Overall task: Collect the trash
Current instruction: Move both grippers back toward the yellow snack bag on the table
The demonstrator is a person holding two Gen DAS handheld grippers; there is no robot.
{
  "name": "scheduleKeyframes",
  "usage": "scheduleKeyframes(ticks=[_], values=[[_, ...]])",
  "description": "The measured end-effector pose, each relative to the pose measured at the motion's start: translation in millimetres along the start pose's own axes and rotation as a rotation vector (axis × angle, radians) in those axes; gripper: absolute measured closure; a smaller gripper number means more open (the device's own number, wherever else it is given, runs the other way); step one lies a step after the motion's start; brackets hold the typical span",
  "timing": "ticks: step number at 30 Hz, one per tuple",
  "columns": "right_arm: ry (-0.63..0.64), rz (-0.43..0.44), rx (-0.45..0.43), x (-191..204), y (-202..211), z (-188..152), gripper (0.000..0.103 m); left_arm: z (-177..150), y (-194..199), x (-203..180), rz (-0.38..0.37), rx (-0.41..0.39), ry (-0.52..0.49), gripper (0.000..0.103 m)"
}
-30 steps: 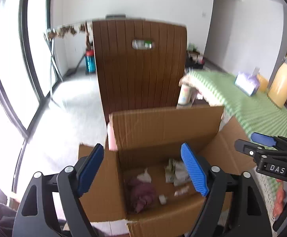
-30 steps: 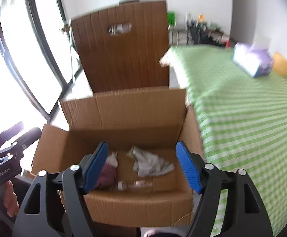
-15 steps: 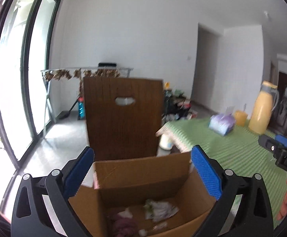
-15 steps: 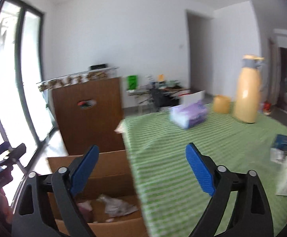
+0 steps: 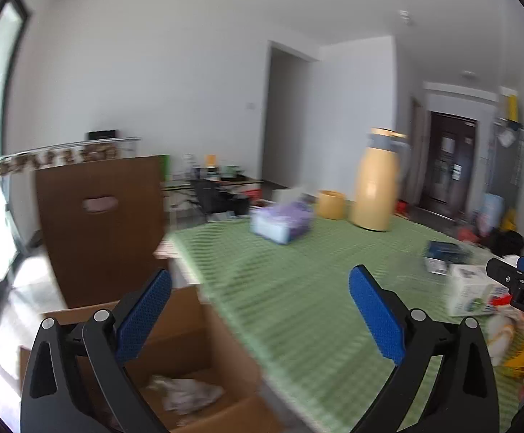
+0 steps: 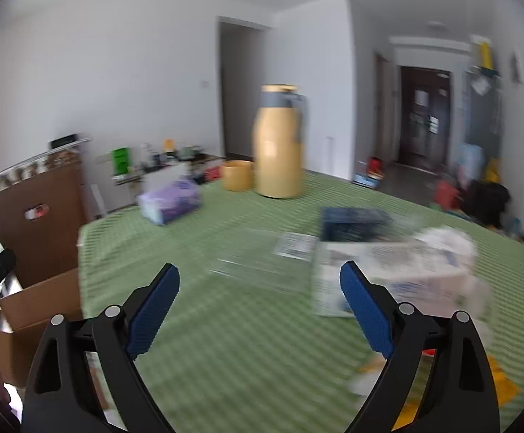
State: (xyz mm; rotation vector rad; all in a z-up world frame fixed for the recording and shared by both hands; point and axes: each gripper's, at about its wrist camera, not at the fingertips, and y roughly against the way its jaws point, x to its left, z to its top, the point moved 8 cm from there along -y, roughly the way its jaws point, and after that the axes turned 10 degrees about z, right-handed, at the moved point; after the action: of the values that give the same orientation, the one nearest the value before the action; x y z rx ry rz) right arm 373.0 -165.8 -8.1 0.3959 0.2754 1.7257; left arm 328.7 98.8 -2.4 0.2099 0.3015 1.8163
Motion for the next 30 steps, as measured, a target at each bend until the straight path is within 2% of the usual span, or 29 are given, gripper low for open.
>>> scheduleKeyframes(ticks=[9,16,19,23,26,30], values=[[-0.149,-0.174,-0.004,-111.7,60.8,-19.8,0.016,-12.7,-3.7,-121.1,-0.219,0.026,-0.087,0.007],[-0.304,-0.276,0.076,-199.0,98.7,-63.9,0.016,-35.5,8.7,-199.5,-0.371,0.076,-0.140,0.007],[-0.343,-0.306,0.128,-220.8,105.0,-83.9,0.016,-49.7,13.8,-227.6,-0.438,0.118,-0.167,0.007],[-0.393,-0.270,0.222,-238.4,102.4,-113.5,0.016,-80.1,19.3,-263.2,-0.557,0.225,-0.224,0.007],[-0.391,-0.227,0.280,-236.6,93.7,-128.0,0.016,-97.2,24.4,-282.0,-0.608,0.264,-0.260,0.007],[-0.401,-0.181,0.295,-234.0,84.9,-137.1,0.016,-119.2,18.1,-308.0,-0.667,0.337,-0.298,0.007]])
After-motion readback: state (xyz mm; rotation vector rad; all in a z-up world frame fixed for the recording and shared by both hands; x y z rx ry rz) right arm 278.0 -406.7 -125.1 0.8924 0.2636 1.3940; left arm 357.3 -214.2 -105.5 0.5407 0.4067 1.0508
